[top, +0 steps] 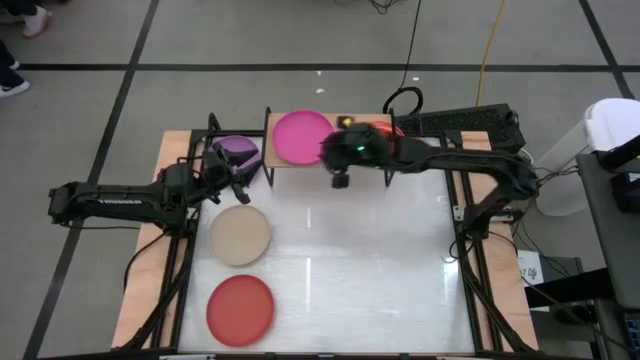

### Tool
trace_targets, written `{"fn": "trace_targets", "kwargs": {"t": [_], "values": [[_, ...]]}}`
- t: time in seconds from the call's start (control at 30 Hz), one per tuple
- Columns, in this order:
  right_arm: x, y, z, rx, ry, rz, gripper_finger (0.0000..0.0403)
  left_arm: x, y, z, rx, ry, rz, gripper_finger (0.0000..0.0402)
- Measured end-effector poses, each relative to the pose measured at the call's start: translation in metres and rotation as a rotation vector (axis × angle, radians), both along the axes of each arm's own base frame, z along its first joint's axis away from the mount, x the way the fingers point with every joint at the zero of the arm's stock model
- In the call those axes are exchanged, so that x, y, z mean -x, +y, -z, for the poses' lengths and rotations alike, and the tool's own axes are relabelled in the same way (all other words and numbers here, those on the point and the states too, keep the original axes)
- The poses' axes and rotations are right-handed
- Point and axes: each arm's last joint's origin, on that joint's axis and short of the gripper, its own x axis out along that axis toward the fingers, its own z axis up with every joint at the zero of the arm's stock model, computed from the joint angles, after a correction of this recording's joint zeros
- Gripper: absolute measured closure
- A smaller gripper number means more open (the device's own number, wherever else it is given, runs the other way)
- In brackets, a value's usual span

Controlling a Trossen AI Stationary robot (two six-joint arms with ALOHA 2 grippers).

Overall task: Place and stack plates onto a shelf
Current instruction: Adjust the stacked small plates

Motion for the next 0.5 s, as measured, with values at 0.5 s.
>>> {"fn": "trace_targets", "kwargs": {"t": [0.5], "values": [[0.169, -0.006, -0.037, -0.078, -0.01, 0.493, 0.0348, 0.0, 0.0, -0.001, 0.011, -0.021, 0.003, 0.0232]]}}
